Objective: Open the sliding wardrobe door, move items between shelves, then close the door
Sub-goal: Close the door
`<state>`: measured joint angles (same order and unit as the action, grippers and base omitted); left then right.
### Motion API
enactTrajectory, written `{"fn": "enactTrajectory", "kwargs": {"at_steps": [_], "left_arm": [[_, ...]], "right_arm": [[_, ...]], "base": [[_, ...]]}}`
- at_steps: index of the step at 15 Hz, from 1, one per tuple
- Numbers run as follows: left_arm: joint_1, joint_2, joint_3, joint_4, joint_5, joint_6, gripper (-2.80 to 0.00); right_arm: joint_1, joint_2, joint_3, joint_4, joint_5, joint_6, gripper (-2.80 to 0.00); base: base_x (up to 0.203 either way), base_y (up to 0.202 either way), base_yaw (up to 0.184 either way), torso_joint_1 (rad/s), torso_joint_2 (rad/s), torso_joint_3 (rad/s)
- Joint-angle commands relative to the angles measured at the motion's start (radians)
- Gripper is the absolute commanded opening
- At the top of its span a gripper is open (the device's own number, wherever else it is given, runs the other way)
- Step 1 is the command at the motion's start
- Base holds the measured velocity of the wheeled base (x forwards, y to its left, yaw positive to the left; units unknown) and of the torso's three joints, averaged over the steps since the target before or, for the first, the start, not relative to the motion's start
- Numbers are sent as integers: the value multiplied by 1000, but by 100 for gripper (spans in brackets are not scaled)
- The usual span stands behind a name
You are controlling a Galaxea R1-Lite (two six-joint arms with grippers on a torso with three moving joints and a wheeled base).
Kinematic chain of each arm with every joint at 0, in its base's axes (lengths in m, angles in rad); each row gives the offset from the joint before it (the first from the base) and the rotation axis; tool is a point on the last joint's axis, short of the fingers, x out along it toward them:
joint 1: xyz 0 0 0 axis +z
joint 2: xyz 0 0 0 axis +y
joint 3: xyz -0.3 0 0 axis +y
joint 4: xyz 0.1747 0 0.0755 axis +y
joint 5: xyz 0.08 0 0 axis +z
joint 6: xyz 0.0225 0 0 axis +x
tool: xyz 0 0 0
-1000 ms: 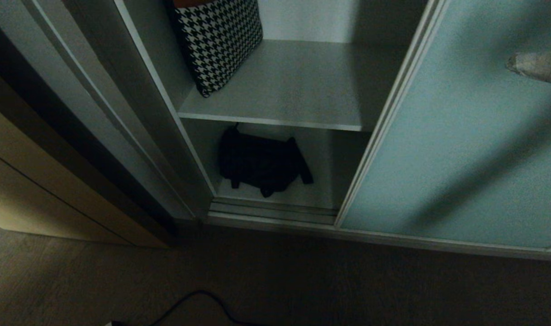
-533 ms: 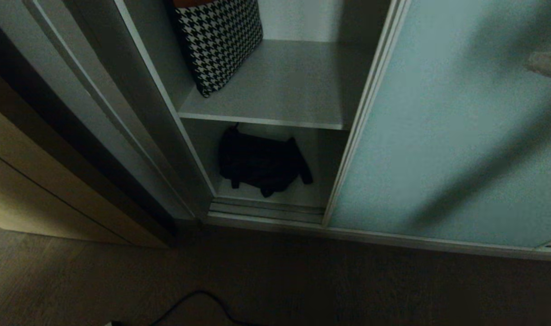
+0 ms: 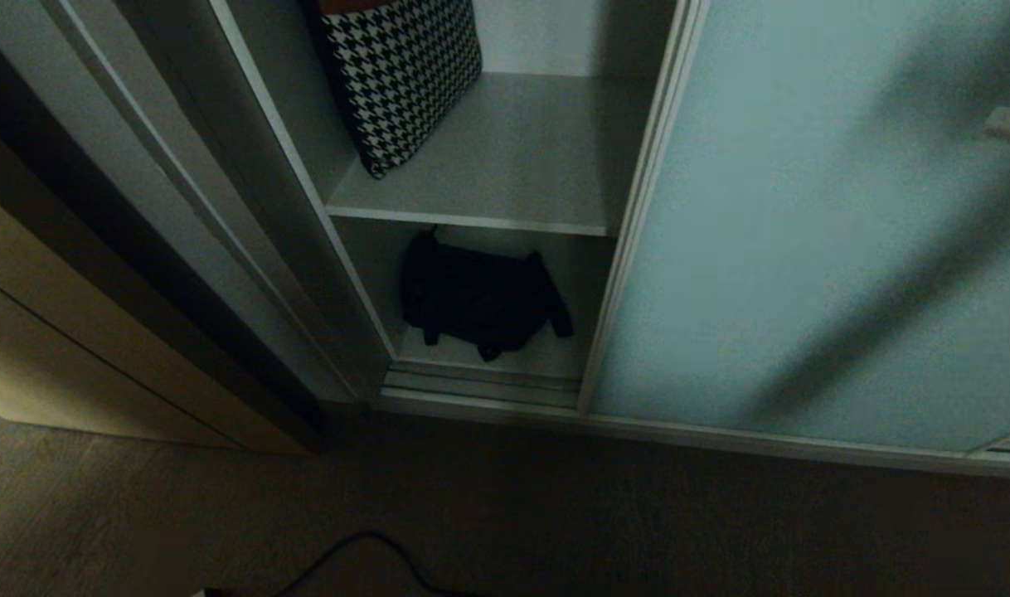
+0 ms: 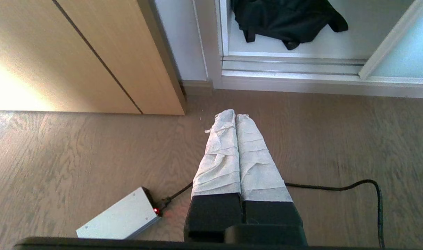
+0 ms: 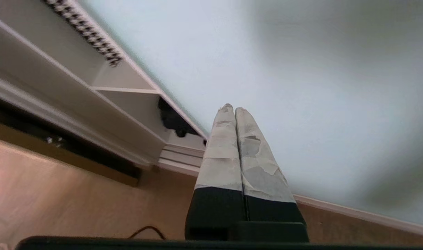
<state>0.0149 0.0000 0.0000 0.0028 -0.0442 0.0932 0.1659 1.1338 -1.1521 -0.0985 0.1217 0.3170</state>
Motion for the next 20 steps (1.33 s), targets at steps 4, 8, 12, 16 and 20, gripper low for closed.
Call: {"fn": "enactTrajectory", "kwargs": {"at_steps": [4, 8, 12, 16, 20], "left_arm": [[0, 2, 0, 0, 0, 0, -280], [0, 2, 0, 0, 0, 0, -280], [0, 2, 0, 0, 0, 0, -280], [0, 2, 0, 0, 0, 0, -280], [0, 2, 0, 0, 0, 0, -280]], "right_arm": [[-218, 27, -41, -8, 0, 35, -280], [-451, 44, -76, -20, -6, 47, -280], [-637, 51, -81, -31, 5, 42, -280], [-478, 50, -83, -36, 19, -1, -280], [-415, 104, -90, -37, 23, 10, -280]], "base": [[0, 0, 0, 0, 0, 0], [0, 0, 0, 0, 0, 0], [0, 0, 0, 0, 0, 0], [0, 0, 0, 0, 0, 0], [0, 0, 0, 0, 0, 0]]}}
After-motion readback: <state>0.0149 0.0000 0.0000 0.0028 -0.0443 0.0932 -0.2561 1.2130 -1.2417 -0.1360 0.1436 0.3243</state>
